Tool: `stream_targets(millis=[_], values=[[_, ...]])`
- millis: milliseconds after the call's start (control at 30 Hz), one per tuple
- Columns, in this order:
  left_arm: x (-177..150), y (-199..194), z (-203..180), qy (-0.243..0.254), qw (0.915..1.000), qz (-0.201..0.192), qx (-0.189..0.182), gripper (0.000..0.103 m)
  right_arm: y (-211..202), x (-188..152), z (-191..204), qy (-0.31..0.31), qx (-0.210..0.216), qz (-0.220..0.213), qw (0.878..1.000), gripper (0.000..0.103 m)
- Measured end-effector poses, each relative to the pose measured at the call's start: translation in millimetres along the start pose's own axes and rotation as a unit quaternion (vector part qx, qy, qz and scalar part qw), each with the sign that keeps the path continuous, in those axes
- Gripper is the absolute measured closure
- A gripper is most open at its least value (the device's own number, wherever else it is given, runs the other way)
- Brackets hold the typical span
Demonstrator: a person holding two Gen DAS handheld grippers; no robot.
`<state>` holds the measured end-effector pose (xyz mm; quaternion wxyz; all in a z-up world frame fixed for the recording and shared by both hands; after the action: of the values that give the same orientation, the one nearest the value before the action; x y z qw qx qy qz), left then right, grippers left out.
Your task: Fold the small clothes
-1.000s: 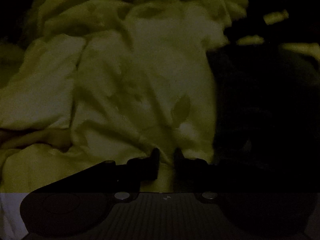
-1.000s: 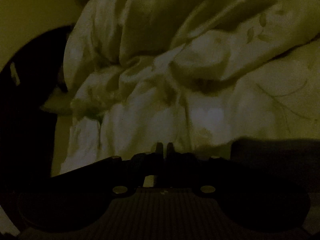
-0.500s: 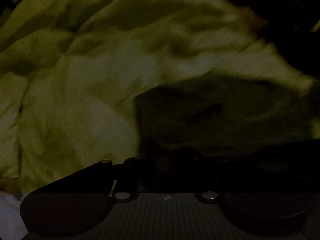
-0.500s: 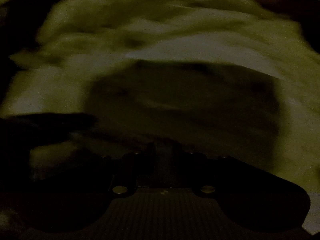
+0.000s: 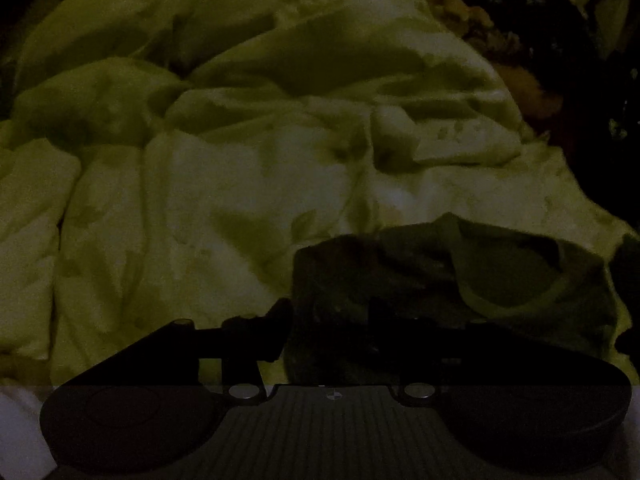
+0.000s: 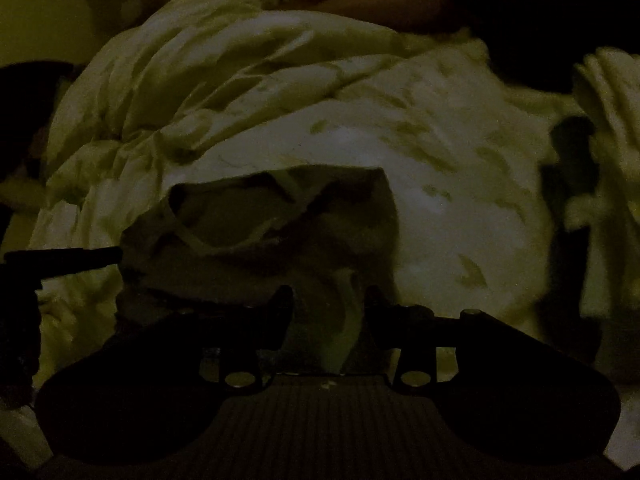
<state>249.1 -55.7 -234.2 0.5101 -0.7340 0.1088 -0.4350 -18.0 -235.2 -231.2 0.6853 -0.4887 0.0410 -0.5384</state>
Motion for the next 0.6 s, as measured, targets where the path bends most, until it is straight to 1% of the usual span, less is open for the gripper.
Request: stream_targets(millis=[67,100,133,200,233,267,300,333,367,400,433,500,600], values=[[0,3,2,-0.003,1.0000,0.005,0.007,0.000,6,8,5,-0.021,0.003,-0.008,1.000,0.058],[0,7,5,-0.003,0.9998,0.011,0.018,0.000,10,9,7,-0.039,0.004,-0.006,0.999,0.058],[0,11,8,-0.004,0.9995,0.015,0.026,0.000,18,11,7,-0.058,-0.002,0.003,0.998,0.059],[0,19,12,-0.016,0.9994,0.024,0.017,0.000,34,7,2,-0.096,-0.027,0.028,0.995,0.060],[-1,23,12,-0.022,0.9992,0.031,0.010,0.000,40,6,-2,-0.103,-0.030,0.036,0.994,0.063],[-2,26,11,-0.022,0.9991,0.036,0.006,0.003,44,4,-5,-0.106,-0.030,0.046,0.993,0.067],[-2,29,9,-0.016,0.9991,0.039,0.005,0.014,46,3,-6,-0.113,-0.031,0.052,0.992,0.083],[-1,29,8,-0.009,0.9992,0.039,0.008,0.024,42,4,-5,-0.124,-0.027,0.050,0.991,0.090],[0,28,7,-0.004,0.9994,0.033,0.009,0.032,37,4,-1,-0.131,-0.014,0.048,0.990,0.091],[2,25,6,-0.006,0.9997,0.024,0.007,0.035,29,4,1,-0.137,-0.006,0.042,0.990,0.091],[3,22,7,-0.013,0.9998,0.017,0.006,0.035,22,6,1,-0.140,-0.008,0.033,0.990,0.091],[5,18,12,-0.033,0.9994,0.004,0.010,0.037,9,12,-5,-0.119,-0.008,0.011,0.993,0.091],[8,18,23,-0.064,0.9977,-0.008,0.021,0.036,4,17,-17,-0.092,-0.025,-0.008,0.995,0.091]])
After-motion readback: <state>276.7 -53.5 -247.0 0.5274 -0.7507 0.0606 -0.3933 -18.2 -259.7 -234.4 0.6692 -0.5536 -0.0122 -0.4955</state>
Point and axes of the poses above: each gripper's, at about its wrist camera, not at the fingertips, and y roughly the way its jaws point, z to its left, x to its top, the point moved 10 cm from there along y, roughly the way its jaws point, and after that the axes turned 5 degrees about y, right-handed, at the moved point
